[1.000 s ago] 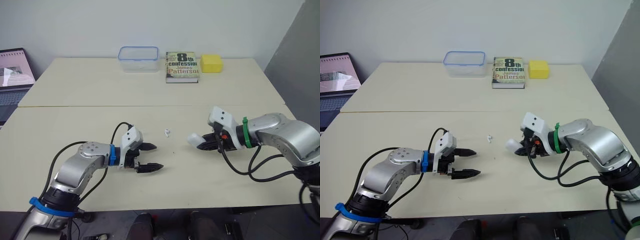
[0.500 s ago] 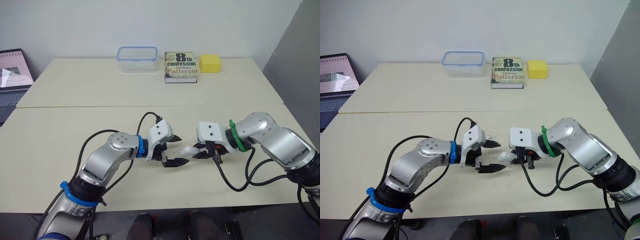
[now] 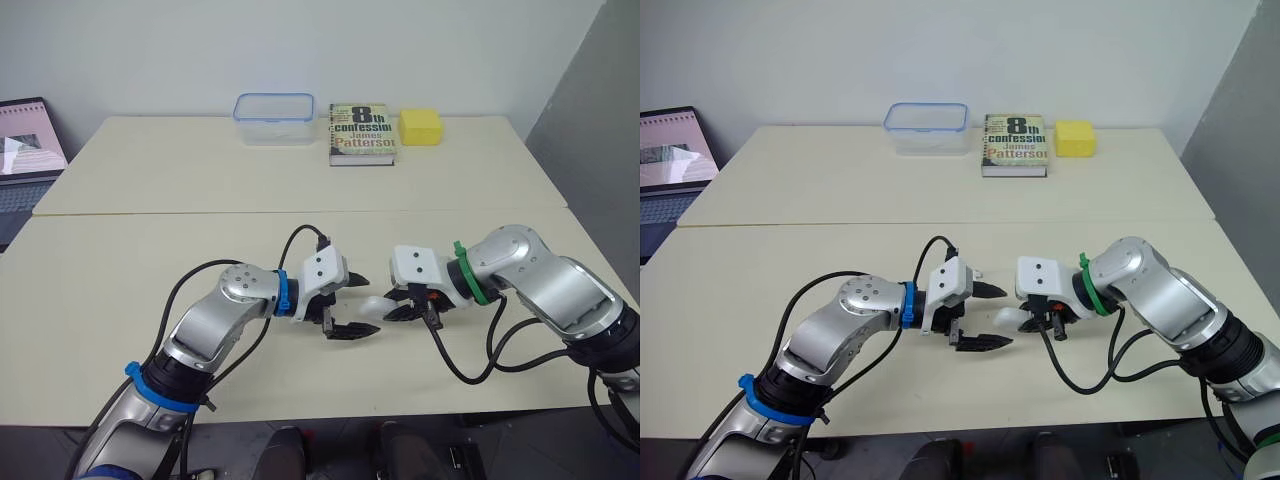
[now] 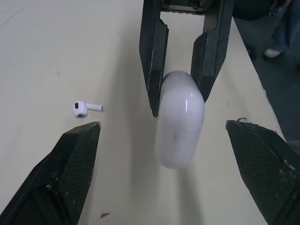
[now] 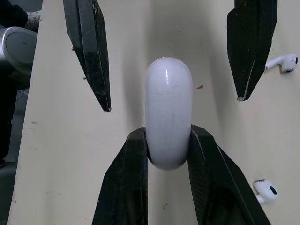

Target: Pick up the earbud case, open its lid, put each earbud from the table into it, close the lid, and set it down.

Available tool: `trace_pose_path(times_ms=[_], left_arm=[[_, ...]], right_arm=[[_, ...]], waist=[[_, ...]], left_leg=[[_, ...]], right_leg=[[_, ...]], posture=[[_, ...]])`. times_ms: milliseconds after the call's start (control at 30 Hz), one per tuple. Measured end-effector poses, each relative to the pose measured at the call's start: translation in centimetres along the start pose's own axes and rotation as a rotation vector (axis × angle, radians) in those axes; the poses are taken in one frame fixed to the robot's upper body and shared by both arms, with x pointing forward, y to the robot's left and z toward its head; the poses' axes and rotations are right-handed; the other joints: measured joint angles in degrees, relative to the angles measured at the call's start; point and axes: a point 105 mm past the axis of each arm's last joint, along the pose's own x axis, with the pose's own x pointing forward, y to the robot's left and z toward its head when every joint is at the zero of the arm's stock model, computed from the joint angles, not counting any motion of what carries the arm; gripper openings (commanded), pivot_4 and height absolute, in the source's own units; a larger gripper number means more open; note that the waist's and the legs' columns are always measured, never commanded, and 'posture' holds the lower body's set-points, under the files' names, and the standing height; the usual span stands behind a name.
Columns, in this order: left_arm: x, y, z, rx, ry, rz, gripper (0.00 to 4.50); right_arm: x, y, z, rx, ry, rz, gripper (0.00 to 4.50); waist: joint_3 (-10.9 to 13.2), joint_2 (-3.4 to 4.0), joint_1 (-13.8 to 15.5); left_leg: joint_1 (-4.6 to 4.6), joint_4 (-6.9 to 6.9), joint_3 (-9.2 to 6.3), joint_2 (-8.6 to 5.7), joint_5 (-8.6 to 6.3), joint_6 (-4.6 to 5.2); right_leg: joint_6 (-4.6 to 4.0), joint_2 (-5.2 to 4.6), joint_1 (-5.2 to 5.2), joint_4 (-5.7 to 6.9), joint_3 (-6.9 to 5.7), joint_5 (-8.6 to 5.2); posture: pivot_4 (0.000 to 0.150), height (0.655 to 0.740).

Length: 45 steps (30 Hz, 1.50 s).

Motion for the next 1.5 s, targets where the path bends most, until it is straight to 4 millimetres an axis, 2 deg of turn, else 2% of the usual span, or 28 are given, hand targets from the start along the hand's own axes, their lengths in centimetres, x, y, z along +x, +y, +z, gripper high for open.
trace_pose_path(times_ms=[333, 467, 667, 800, 1100, 1267, 1400, 1500], left_arm=[[-0.1, 0.0, -0.3, 0.002, -0.001, -0.014, 4.50], [-0.1, -0.1, -0.2, 0.003, -0.003, -0.025, 3.60], [0.3, -0.1, -0.2, -0.008, -0.017, -0.035, 1.77], [0.5, -0.2, -0.2, -0.008, -0.023, -0.040, 0.77], [0.6, -0.2, -0.2, 0.003, -0.024, -0.039, 0.77], [0.6, -0.3, -0.4, -0.008, -0.027, -0.038, 0.77], [0.5, -0.7, -1.3, -0.041, -0.031, -0.032, 0.77], [-0.1, -0.8, -1.9, -0.088, -0.069, -0.005, 0.77]], right_arm=[[0.1, 0.2, -0.1, -0.002, -0.007, 0.011, 0.75], [0.1, 0.2, 0.1, -0.014, -0.014, 0.010, 0.75], [0.0, 0.1, 0.4, -0.019, -0.031, 0.001, 0.75], [-0.1, 0.0, 0.3, -0.013, -0.034, -0.007, 0.75], [-0.2, 0.0, 0.2, -0.007, -0.037, -0.006, 0.75], [-0.2, 0.2, 0.4, -0.033, -0.042, 0.006, 2.53], [-0.6, 0.3, -0.3, -0.045, -0.025, 0.000, 3.95], [-2.1, -0.6, -0.7, -0.076, -0.016, -0.055, 3.96]], waist=[[0.0, 0.00, 0.0], [0.0, 0.00, 0.0], [0.0, 0.00, 0.0], [0.0, 0.00, 0.0], [0.0, 0.00, 0.0], [0.0, 0.00, 0.0], [0.0, 0.00, 0.0], [0.0, 0.00, 0.0]], left_leg=[[0.00, 0.02, 0.00, 0.00, 0.00, 0.00], [0.00, 0.02, 0.00, 0.00, 0.00, 0.00], [0.00, 0.03, 0.00, 0.00, 0.00, 0.00], [0.00, 0.03, -0.01, 0.00, 0.00, 0.00], [0.01, 0.03, 0.00, 0.00, 0.00, 0.00], [0.01, 0.04, 0.00, 0.00, 0.00, 0.00], [0.02, 0.04, 0.01, 0.00, 0.00, 0.00], [0.03, 0.06, 0.01, 0.00, 0.00, 0.00]], right_leg=[[0.00, 0.00, 0.00, 0.02, 0.00, 0.00], [0.00, 0.00, 0.00, 0.03, 0.00, 0.00], [0.00, 0.00, 0.01, 0.04, 0.00, 0.00], [0.00, 0.00, 0.01, 0.04, 0.00, 0.00], [0.00, 0.00, 0.01, 0.05, 0.01, 0.00], [0.00, 0.00, 0.02, 0.06, 0.00, 0.00], [0.00, -0.01, 0.02, 0.05, 0.02, 0.00], [0.00, -0.02, 0.03, 0.06, 0.01, 0.00]], posture=[[0.150, 0.7400], [0.150, 0.7400], [0.150, 0.7400], [0.150, 0.7400], [0.150, 0.7400], [0.150, 0.7400], [0.150, 0.7400], [0.150, 0.7400]])
